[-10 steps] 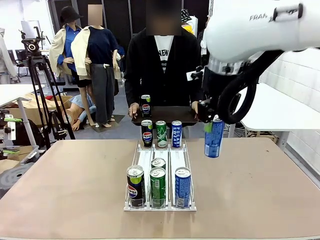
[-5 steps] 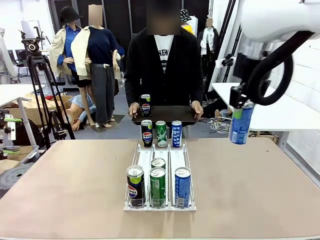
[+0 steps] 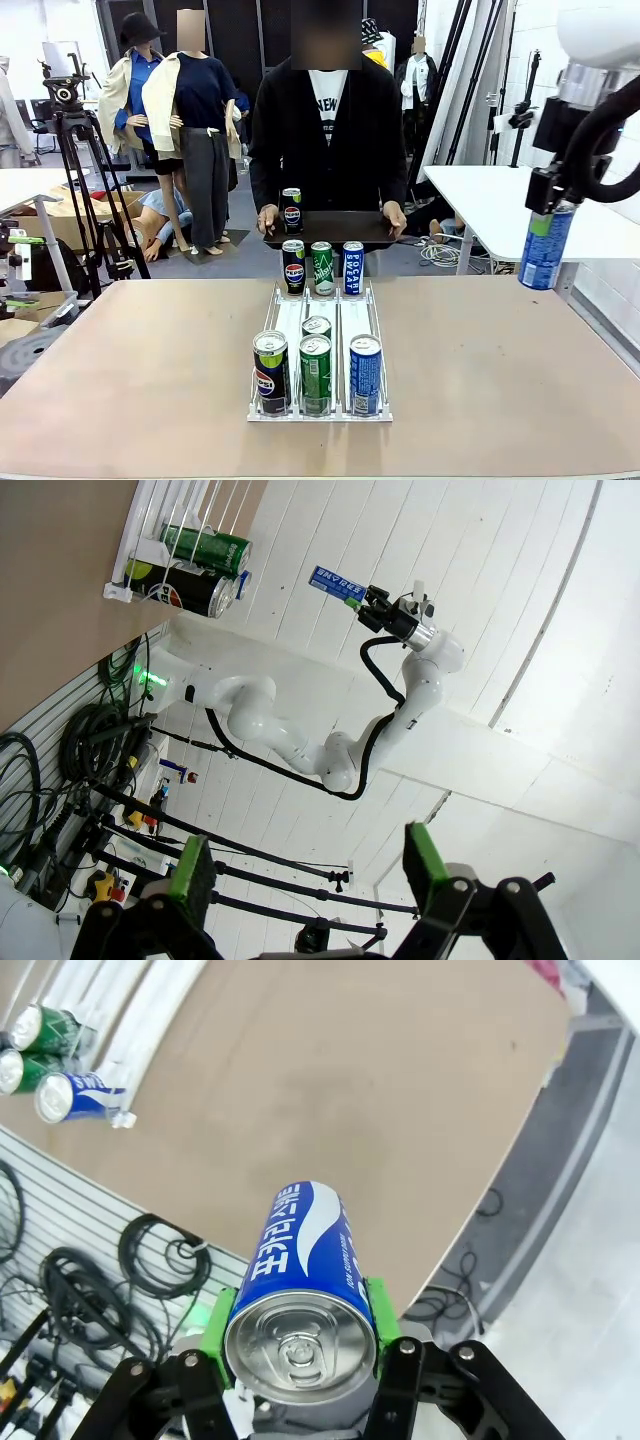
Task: Retrieve and hand over the desired beverage to the person.
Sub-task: Pick up another can of the same type that the person held from the Automatic Can Dispenser, then place the picked can on the Handle tray extended by the person.
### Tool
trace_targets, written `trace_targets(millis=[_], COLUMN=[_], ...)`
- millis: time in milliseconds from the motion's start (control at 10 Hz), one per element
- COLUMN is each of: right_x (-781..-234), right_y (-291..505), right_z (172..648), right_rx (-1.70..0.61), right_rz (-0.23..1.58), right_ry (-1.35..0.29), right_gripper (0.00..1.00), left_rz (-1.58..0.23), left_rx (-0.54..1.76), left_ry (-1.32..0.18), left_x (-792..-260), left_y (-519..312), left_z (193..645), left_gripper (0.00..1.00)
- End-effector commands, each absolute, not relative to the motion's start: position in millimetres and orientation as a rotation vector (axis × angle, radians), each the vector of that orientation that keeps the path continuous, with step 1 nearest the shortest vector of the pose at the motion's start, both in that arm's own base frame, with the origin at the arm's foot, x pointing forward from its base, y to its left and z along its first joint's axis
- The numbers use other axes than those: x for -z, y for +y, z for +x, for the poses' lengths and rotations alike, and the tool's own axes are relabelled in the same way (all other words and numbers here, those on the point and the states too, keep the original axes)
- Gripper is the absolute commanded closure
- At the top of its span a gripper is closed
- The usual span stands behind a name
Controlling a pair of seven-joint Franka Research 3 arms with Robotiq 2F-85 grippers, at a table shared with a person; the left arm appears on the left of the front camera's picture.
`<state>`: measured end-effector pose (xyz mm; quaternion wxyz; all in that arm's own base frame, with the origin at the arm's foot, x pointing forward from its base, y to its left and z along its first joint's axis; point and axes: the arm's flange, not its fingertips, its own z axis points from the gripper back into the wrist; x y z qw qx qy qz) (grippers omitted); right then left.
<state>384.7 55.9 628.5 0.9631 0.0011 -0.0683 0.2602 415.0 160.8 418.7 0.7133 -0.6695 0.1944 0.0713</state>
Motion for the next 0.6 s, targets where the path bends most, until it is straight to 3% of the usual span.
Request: trace_targets(millis=[0,500], right_x=[-625.4,-628.5], right_y=[36.9,55.9], right_z=[380.6,384.7], right_rx=[-0.553,-0.527], right_rz=[-0.007,0.002], right_ry=[-0.161,-0.138], right_gripper=[1.00,1.00], left_rz=[-1.499,-1.499], left_rx=[-0.155,-0.155], left_ry=[0.415,0.415], left_x=[-421.7,-421.7], left_y=[160.3,160.3], left_z=[416.8,416.8], left_gripper=[0.00,0.00])
